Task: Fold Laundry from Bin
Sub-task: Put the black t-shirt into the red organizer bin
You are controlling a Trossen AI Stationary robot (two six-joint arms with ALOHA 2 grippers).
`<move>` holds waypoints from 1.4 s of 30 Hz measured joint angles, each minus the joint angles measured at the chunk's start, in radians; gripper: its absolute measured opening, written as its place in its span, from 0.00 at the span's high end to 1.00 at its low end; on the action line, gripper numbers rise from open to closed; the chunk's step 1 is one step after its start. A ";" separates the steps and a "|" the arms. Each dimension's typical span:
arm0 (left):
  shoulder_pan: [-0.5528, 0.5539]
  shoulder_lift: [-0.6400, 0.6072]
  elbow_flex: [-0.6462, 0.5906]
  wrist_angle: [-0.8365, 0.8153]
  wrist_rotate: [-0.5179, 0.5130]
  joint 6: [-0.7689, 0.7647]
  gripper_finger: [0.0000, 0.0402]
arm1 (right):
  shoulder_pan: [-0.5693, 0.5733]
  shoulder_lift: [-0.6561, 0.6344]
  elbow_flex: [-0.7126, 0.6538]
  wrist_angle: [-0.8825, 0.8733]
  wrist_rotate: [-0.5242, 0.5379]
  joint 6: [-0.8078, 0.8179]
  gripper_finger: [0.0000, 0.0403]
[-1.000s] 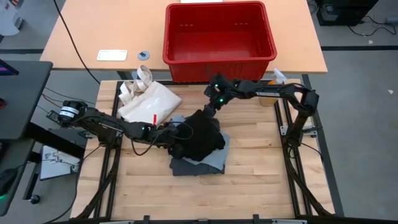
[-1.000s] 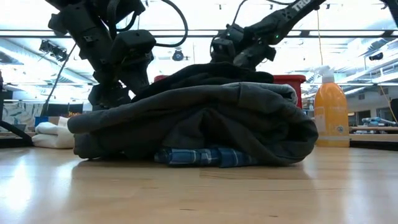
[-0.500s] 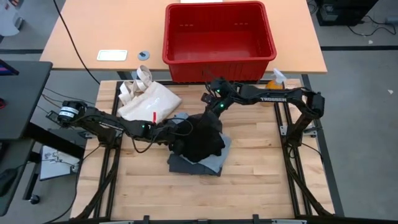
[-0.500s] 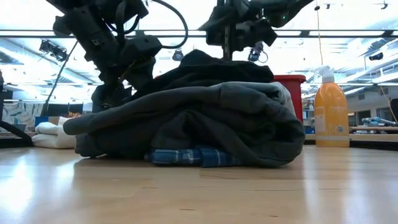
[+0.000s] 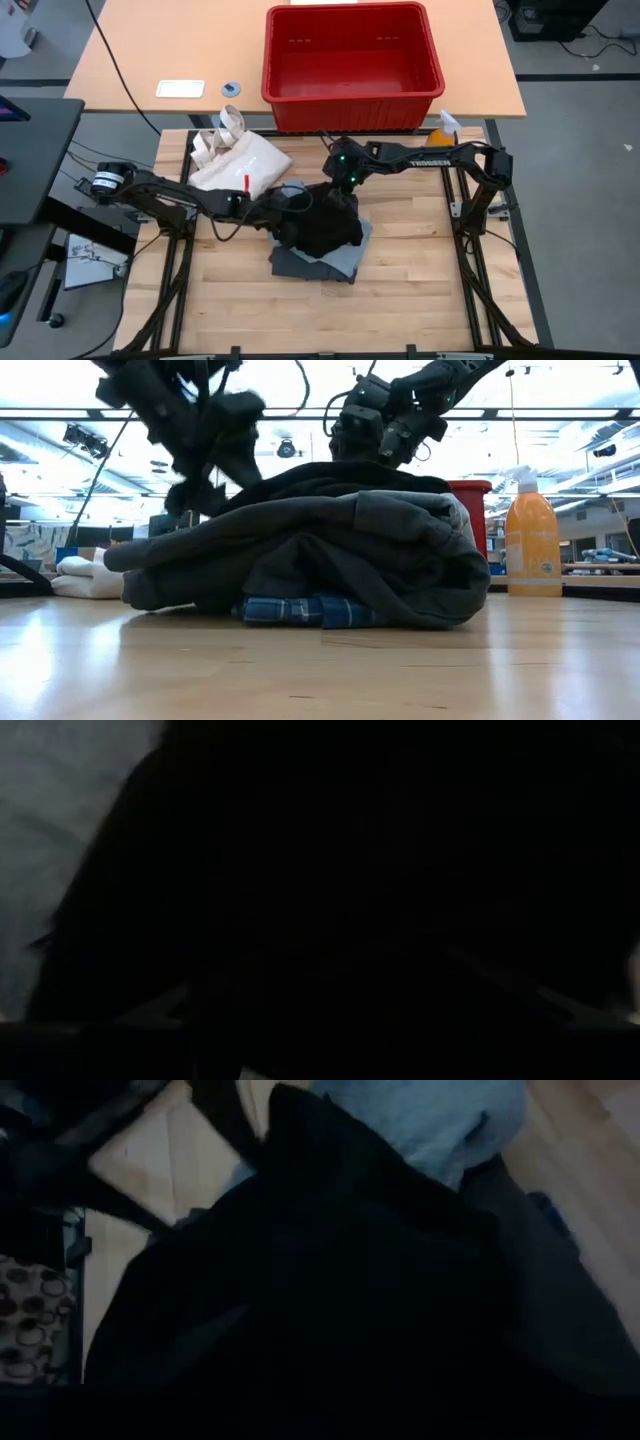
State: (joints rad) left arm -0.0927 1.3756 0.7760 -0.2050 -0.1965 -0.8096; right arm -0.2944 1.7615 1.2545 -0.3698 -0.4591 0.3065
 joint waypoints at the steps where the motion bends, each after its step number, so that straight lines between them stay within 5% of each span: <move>1: 0.000 -0.009 0.016 -0.016 0.012 0.012 0.27 | -0.001 0.000 0.000 -0.001 0.000 -0.013 0.20; 8: 0.001 -0.023 0.147 -0.174 0.144 0.137 0.27 | -0.001 0.001 0.000 -0.005 0.038 -0.056 0.63; 12: 0.005 -0.023 0.240 -0.165 0.096 0.246 0.27 | -0.001 -0.032 0.000 -0.013 0.013 -0.077 0.88; 17: 0.065 -0.024 0.286 -0.197 0.002 0.298 0.27 | 0.007 -0.116 0.000 -0.058 0.040 -0.141 0.88; 23: 0.156 -0.017 0.286 -0.164 0.082 0.384 0.27 | 0.023 -0.164 0.000 -0.098 0.053 -0.258 0.81; 32: 0.227 0.000 0.288 -0.084 0.141 0.517 0.26 | 0.079 -0.159 0.000 -0.098 0.115 -0.278 0.82; 42: 0.230 0.063 0.288 -0.043 0.192 0.696 0.02 | 0.088 -0.159 0.000 -0.100 0.126 -0.226 0.82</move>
State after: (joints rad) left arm 0.1369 1.4389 1.0637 -0.2475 -0.0045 -0.1137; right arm -0.2062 1.6024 1.2545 -0.4702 -0.3336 0.0807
